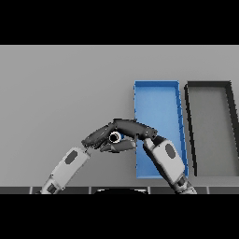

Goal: Pick up the blue pipe and place it into the blue bin.

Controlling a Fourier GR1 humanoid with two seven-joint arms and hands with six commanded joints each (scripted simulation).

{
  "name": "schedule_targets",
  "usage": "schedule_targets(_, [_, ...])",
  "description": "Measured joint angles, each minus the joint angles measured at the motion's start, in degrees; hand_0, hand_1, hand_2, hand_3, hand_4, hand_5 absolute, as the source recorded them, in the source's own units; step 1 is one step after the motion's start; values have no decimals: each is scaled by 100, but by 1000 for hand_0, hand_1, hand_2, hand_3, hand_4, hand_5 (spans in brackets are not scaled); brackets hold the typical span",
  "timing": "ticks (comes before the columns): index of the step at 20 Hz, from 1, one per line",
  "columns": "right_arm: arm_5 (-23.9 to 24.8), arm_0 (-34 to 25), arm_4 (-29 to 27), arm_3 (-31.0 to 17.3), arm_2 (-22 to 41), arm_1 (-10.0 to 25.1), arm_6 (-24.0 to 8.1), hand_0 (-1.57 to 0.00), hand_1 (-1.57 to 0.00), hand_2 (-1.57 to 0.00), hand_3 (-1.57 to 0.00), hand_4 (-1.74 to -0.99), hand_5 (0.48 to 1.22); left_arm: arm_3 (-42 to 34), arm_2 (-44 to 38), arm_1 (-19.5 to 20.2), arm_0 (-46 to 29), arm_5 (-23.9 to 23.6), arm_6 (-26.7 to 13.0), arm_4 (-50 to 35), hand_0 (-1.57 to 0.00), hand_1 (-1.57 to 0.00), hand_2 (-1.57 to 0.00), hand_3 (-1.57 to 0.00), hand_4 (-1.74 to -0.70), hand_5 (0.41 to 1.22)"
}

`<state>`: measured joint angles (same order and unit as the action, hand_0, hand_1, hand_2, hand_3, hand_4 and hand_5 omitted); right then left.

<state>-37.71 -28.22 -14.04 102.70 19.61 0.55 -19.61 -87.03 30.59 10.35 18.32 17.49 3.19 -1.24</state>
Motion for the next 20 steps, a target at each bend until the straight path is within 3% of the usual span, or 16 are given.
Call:
schedule_targets(3, [-31,-8,-99,-77,-163,-28,8,-1571,-1571,-1571,-1571,-1492,1220,-160,-13,-19,-109,-107,-696,-136,-17,-13,-14,-5,-880,605])
schedule_targets(5, [31,-149,-666,-184,-316,-169,-583,-1571,-1571,-1571,-1571,-1492,1221,-146,44,-48,-138,-154,-588,-70,-10,-8,-8,-3,-878,572])
schedule_targets(8, [431,-303,-2011,-1,-510,-213,-1165,-1571,-1571,-1571,-1571,-1494,1221,-246,26,46,-157,-88,-695,-149,-5,-4,-4,-1,-870,535])
schedule_targets(10, [828,-643,-2485,25,-611,-191,-1475,-1571,-1571,-1571,-1571,-1493,1221,-265,37,74,-183,-79,-754,-144,-3,-2,-2,0,-865,523])
schedule_targets(15, [1573,-1717,-3080,35,-959,410,-1408,-1571,-1571,-1571,-1571,-1494,1221,-234,58,115,-243,-50,-697,-103,0,0,0,1,-863,493])
schedule_targets(17, [1414,-2287,-3067,-296,-1273,661,-1172,-1571,-1571,-1571,-1571,-1496,1221,-321,62,110,-262,-65,-695,-130,0,0,0,1,-868,485])
schedule_targets(20, [1689,-2939,-2860,-947,-1724,868,-944,-1571,-1571,-1571,-1571,-1497,1221,-300,57,180,-287,-36,-623,-90,1,1,1,1,-860,484])
